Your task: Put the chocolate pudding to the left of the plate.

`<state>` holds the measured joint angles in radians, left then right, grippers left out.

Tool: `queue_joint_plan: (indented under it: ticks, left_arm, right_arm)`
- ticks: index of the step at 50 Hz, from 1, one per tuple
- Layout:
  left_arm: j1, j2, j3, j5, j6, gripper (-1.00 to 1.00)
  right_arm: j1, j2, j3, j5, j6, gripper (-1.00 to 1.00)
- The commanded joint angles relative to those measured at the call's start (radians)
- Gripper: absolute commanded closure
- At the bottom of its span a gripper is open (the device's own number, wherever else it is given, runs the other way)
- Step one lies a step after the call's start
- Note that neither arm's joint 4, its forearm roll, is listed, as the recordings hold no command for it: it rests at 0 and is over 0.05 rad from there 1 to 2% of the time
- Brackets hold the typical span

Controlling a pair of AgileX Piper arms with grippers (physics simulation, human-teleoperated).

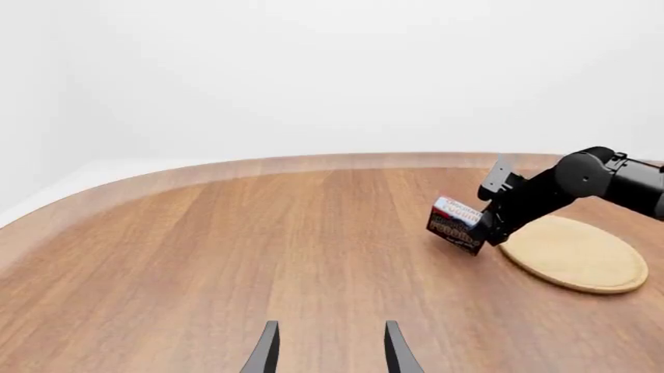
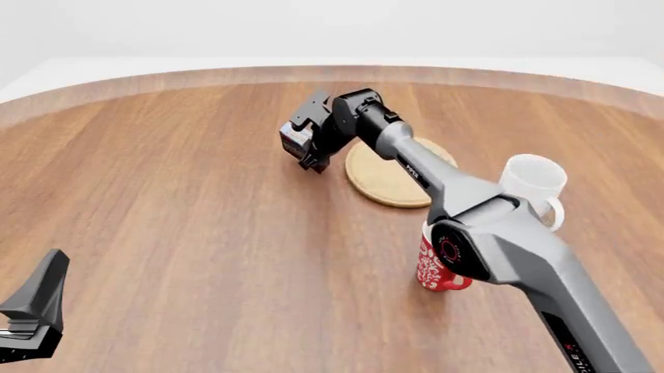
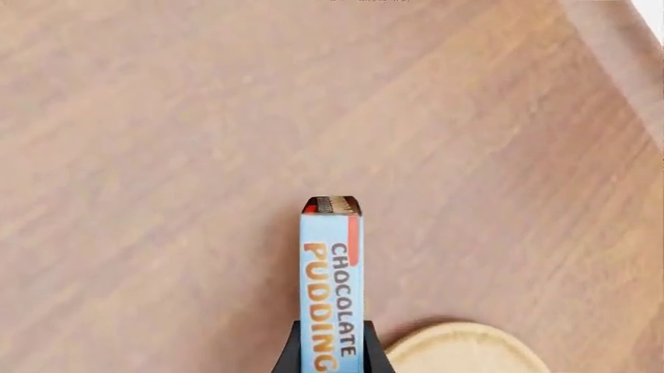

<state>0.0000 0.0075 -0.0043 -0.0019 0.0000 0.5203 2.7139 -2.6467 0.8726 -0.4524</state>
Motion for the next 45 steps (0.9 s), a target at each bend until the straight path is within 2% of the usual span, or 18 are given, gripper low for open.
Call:
queue_joint_plan:
  ticks: [1,6,8,9,15,19,21,24,26,37,45]
  left_arm:
    - [0.0,0.0,0.0,0.0,0.0,-1.0]
    - [0.0,0.0,0.0,0.0,0.0,-1.0]
    - [0.0,0.0,0.0,0.0,0.0,-1.0]
    - [0.0,0.0,0.0,0.0,0.0,-1.0]
    - [0.0,0.0,0.0,0.0,0.0,-1.0]
    - [0.0,0.0,0.0,0.0,0.0,-1.0]
    - [0.0,0.0,0.0,0.0,0.0,-1.0]
    - [0.0,0.0,0.0,0.0,0.0,-1.0]
    - [0.0,0.0,0.0,0.0,0.0,-1.0]
    - [0.0,0.0,0.0,0.0,0.0,-1.0]
    - [0.0,0.0,0.0,0.0,0.0,-1.0]
  right_arm:
    - [-0.004,0.068,-0.067,0.031,0.019,1.0]
    - [-0.004,0.078,-0.078,0.041,0.027,1.0]
    - [-0.02,0.104,-0.128,0.062,0.02,1.0]
    - [-0.019,0.11,-0.142,0.069,0.012,-1.0]
    - [-0.028,0.119,-0.158,0.078,0.005,-1.0]
    - [-0.027,0.104,-0.129,0.064,0.005,-1.0]
    - [-0.026,0.075,-0.071,0.033,0.008,-1.0]
    - [-0.016,-0.003,0.089,-0.051,0.026,-1.0]
    - [-0.019,-0.024,0.139,-0.077,0.02,-1.0]
    - [-0.023,-0.115,0.281,-0.144,0.022,-1.0]
    - [-0.027,-0.206,0.447,-0.237,0.031,-1.0]
